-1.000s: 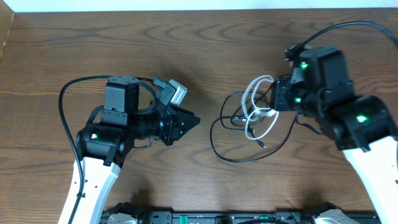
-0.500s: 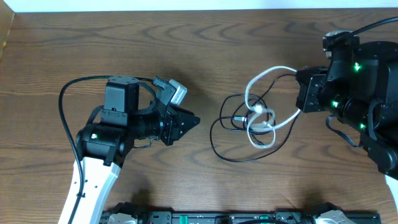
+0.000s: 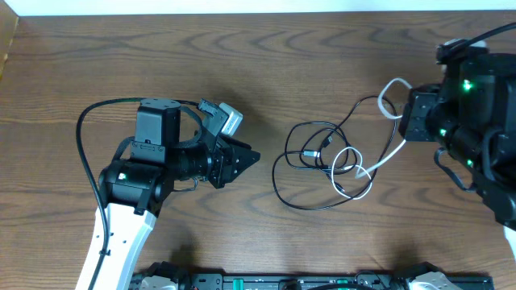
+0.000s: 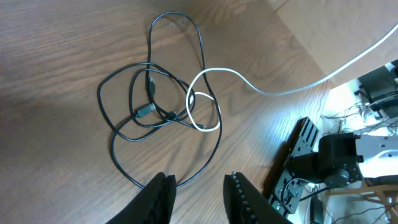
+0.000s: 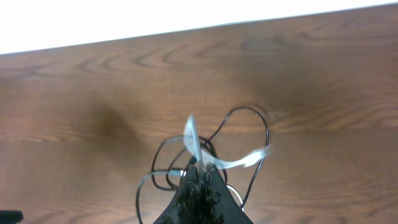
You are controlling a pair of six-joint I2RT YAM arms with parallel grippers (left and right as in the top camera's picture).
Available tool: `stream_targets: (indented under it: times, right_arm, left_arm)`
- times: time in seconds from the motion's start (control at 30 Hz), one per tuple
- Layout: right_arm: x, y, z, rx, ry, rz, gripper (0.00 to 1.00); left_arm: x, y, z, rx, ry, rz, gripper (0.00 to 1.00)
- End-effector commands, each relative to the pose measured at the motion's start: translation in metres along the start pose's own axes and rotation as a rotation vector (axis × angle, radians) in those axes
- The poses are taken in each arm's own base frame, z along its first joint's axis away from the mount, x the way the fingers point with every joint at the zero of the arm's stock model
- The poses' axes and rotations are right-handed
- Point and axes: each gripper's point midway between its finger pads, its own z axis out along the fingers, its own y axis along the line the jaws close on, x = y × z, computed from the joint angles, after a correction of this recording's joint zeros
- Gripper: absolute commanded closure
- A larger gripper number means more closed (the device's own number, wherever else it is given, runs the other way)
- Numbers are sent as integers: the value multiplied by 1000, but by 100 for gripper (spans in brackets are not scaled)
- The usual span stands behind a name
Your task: Untangle cables
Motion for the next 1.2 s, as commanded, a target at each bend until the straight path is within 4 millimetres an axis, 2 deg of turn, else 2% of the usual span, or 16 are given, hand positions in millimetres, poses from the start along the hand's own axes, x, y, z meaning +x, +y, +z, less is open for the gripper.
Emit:
stream_targets:
  times: [0.0, 0.2, 0.4, 0.5, 0.6, 0.77, 0.87, 0.97, 1.17]
  right_arm:
    - [-10, -5, -10, 20, -41, 19, 99]
    - [-7, 2, -9, -18, -25, 4, 99]
    - [-6, -2, -9, -7, -20, 9, 99]
    - [-4, -3, -9, -4, -10, 8, 99]
    - [-2, -3, -9, 0, -2, 7, 99]
    - [1, -5, -8, 7, 10, 6, 99]
    - [1, -4, -4, 9, 20, 5, 99]
    - [4, 0, -1, -10, 37, 4, 99]
    - [5, 4, 0, -30, 50, 9, 99]
  left_arm:
    - [-2, -6, 3, 52, -8, 20, 66]
    - [-15, -21, 19, 224, -29, 71, 60]
    - [-14, -36, 56, 407, 15, 105, 57]
    - [-11, -55, 69, 563, 19, 181, 52]
    - [-6, -76, 74, 713, 5, 272, 50]
    - [0, -103, 81, 835, -6, 385, 49]
    - [2, -121, 84, 880, -19, 467, 49]
    - [3, -129, 91, 873, -26, 521, 49]
    - [2, -121, 122, 684, -4, 526, 50]
